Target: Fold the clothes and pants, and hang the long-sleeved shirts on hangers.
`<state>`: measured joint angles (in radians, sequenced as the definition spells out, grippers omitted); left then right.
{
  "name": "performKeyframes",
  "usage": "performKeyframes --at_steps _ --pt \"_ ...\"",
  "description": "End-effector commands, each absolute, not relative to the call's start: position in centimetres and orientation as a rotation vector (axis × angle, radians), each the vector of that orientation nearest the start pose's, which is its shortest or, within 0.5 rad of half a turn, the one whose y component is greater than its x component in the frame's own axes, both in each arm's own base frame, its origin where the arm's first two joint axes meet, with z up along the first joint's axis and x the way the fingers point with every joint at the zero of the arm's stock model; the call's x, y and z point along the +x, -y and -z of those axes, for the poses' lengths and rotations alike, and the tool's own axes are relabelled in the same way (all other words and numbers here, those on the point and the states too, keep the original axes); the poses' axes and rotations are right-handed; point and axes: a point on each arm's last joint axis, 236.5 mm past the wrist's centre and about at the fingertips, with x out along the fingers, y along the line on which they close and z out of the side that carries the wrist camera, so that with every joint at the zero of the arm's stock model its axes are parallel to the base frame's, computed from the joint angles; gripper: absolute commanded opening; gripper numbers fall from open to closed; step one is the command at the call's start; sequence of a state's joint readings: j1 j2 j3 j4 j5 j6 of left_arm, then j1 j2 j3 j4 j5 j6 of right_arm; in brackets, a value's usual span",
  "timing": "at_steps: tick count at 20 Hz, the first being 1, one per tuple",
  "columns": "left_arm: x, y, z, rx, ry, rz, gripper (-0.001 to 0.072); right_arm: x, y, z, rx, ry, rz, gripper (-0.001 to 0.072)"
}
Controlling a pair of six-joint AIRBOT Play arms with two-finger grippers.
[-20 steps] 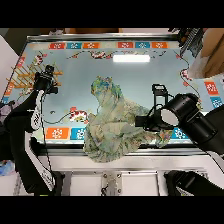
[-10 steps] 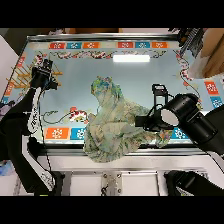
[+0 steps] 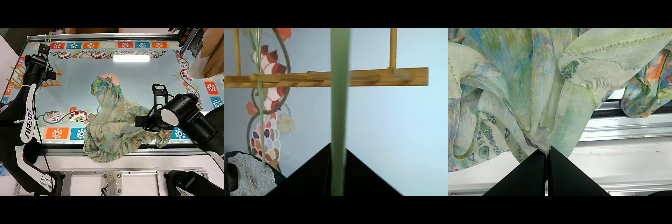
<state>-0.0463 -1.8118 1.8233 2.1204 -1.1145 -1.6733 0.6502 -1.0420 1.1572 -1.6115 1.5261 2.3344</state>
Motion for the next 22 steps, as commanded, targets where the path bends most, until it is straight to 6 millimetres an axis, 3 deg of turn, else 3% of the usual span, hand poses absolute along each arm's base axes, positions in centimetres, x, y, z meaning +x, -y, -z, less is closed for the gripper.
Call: performKeyframes --at_steps 1,3,5,10,12,14,19,22 --pt "54.9 -5.5 -8.1 0.428 -0.999 -0.293 0.0010 23.5 -16.7 -6.7 0.144 -1.421 0.032 0.0013" --pt "53.9 -2.9 -10.5 0.468 -0.977 -0.231 0.0010 23.5 -16.7 -6.7 0.144 -1.421 0.032 0.0012" --pt "52.4 1.5 -12.2 0.515 -0.975 -0.052 0.0011 23.5 -16.7 -6.7 0.144 -1.421 0.032 0.0013" --pt "44.6 14.9 -15.8 0.559 -0.890 0.709 0.0011 23.5 -16.7 -6.7 0.144 -1.421 0.032 0.0013" --pt "41.3 18.1 -17.9 0.551 -0.792 0.979 0.0011 23.4 -16.7 -6.7 0.143 -1.421 0.032 0.0013" --pt "39.9 18.3 -18.8 0.513 -0.776 1.050 0.0011 23.4 -16.7 -6.7 0.143 -1.421 0.032 0.0013" --pt "40.8 15.7 -18.5 0.547 -0.767 1.031 0.0011 23.5 -16.7 -6.7 0.143 -1.421 0.032 0.0013" --pt "36.3 12.8 -15.9 0.773 -0.804 1.324 0.0010 23.5 -16.7 -6.7 0.143 -1.422 0.033 0.0013"
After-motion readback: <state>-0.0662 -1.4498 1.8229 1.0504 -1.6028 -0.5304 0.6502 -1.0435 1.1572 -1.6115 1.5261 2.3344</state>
